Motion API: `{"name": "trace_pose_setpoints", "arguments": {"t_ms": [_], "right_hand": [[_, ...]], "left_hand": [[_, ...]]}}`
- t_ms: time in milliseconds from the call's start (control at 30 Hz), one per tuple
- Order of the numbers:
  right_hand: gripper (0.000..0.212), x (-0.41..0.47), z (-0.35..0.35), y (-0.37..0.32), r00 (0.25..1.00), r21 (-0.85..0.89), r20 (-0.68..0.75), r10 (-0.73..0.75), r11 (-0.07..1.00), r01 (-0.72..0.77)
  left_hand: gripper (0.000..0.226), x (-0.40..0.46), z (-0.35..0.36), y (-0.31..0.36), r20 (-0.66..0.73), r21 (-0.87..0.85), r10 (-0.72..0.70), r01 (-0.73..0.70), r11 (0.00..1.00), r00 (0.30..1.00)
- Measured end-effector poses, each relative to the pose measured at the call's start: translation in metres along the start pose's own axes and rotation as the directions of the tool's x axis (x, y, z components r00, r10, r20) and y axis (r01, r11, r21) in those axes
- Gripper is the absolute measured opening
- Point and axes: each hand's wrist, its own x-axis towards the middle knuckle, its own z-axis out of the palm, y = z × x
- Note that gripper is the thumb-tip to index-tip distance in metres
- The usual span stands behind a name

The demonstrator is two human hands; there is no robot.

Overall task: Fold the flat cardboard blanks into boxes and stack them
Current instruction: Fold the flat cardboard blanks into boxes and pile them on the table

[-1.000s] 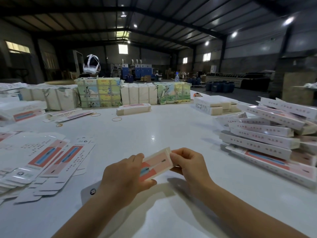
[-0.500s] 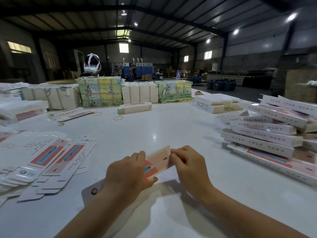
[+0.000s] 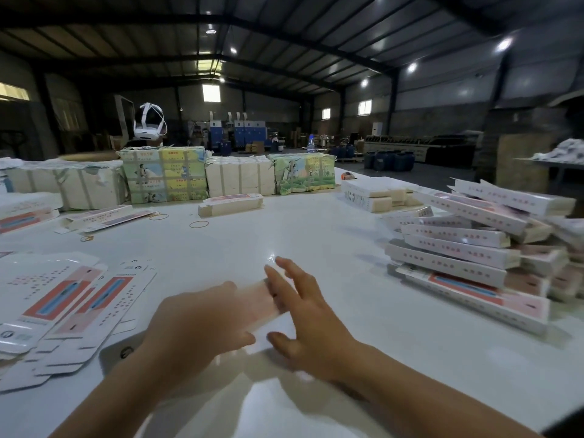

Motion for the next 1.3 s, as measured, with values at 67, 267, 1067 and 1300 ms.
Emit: {"name": "trace_pose_setpoints", "arguments": {"t_ms": [67,267,1067,1300], "right_hand": [[0.085,0.0,-0.001,0.001,0.996,-0.062,-0.002,-0.091,0.994,0.09],[0.051,-0.001,-0.002,0.007,0.977,-0.166,-0.11,-0.183,0.972,0.163],[0.037,-0.038,-0.241,0.222,0.522,-0.383,-0.694,0.496,0.359,-0.851],[0.037,0.039,-0.171,0.077,0.737,-0.263,-0.675,0.023,0.926,-0.27]], "left_hand": [[0.066,0.001,-0.001,-0.002,0.054,-0.005,0.028,-0.028,1.0,0.998],[0.076,0.007,0.021,-0.011,-0.137,-0.056,0.135,-0.144,0.988,0.981],[0.036,0.028,0.075,-0.011,-0.118,-0.394,0.056,-0.098,0.914,0.991],[0.066,0.02,0.061,-0.001,-0.15,-0.396,0.007,-0.067,0.916,0.989]]}}
